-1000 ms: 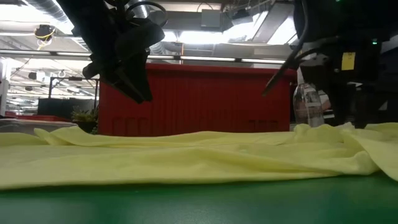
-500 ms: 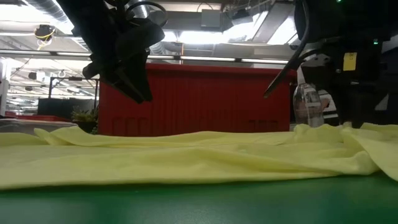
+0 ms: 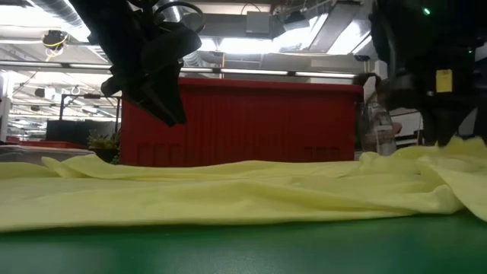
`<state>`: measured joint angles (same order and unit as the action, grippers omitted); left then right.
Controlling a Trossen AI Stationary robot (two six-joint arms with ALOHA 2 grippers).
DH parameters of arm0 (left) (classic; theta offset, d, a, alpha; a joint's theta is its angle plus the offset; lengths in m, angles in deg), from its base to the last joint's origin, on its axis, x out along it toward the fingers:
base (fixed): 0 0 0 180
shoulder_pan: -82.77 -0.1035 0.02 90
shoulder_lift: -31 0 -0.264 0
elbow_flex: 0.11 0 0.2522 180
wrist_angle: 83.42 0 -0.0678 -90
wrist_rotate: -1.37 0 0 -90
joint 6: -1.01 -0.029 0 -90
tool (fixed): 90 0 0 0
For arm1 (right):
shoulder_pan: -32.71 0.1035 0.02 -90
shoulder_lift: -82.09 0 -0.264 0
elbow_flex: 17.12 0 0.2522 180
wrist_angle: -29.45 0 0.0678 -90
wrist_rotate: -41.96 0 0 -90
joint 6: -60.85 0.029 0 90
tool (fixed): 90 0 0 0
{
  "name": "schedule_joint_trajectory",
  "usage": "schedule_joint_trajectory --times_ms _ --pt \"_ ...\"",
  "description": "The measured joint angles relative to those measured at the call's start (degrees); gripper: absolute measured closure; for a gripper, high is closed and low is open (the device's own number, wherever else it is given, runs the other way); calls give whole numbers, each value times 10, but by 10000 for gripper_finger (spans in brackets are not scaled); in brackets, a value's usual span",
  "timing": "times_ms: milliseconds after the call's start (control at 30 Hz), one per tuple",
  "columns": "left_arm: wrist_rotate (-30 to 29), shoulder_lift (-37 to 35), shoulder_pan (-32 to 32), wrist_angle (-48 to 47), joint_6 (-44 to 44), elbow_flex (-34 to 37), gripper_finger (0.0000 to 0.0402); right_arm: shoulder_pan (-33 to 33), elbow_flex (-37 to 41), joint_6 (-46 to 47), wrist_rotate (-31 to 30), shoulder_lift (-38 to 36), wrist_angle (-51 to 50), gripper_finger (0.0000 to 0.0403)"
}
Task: Fold Laundry from Bin
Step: Fold the yellow shirt
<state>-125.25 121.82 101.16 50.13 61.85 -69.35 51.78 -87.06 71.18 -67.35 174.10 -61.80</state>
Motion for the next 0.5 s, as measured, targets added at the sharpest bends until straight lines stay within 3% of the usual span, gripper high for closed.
schedule_joint_trajectory --times_ms 200,367,500 --pt "-6 0 0 0 0 0 280 -15 0 104 -87 0 -123 391" --pt "-14 0 0 0 0 0 280 -43 0 104 -134 0 -108 392" --pt "-14 0 0 0 0 0 280 -69 0 103 -137 0 -106 391"
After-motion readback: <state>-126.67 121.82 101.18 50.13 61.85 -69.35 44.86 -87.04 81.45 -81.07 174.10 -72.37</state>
